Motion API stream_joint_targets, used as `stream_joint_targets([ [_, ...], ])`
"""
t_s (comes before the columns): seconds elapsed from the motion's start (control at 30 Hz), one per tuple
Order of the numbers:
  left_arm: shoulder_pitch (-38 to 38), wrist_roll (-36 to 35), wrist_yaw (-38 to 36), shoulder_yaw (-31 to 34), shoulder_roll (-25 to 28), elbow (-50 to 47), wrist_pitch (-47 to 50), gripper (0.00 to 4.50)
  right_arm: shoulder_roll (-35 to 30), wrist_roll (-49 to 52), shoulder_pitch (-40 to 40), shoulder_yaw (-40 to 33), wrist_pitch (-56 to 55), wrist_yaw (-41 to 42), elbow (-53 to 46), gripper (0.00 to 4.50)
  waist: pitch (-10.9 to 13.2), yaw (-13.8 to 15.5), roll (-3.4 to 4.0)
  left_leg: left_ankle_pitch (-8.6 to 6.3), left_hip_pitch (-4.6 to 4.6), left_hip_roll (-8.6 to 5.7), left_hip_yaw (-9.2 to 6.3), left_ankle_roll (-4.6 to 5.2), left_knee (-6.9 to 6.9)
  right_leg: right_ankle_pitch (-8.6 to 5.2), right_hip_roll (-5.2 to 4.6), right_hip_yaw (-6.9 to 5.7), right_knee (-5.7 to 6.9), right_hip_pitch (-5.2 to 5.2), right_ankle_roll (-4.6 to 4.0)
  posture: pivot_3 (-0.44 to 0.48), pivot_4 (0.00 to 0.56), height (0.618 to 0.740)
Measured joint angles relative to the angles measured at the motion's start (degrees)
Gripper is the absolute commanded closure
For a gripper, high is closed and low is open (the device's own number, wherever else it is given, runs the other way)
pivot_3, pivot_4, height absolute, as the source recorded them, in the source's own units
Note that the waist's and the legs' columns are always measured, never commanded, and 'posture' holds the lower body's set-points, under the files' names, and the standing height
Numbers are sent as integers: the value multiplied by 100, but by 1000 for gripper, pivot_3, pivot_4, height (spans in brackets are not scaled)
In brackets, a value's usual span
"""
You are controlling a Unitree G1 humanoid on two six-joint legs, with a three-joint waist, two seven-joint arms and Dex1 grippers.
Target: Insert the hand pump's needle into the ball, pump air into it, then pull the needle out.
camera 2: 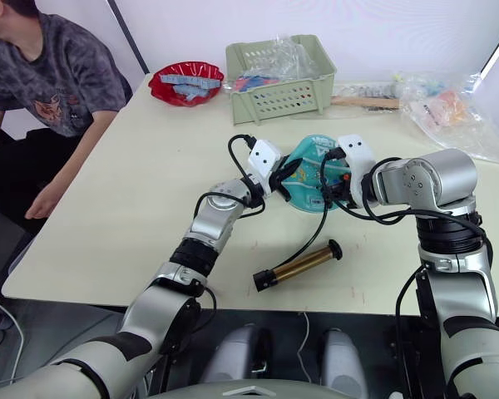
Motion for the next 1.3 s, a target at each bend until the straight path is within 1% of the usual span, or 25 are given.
stream_joint_targets([
  [0.57,0,1,0,-10,-2,1,-1,4465,-96,-53,62,116,1,49,29,4177,0,4,0,0,0,0,-2,1,0,0,-1,-2,0,1,0,0,150,740],
  [1.3,3,4,1,-8,-1,23,-32,4465,58,-269,61,32,0,78,73,4177,0,-6,0,-1,2,0,-3,1,0,0,-1,-2,0,1,-1,0,150,740],
])
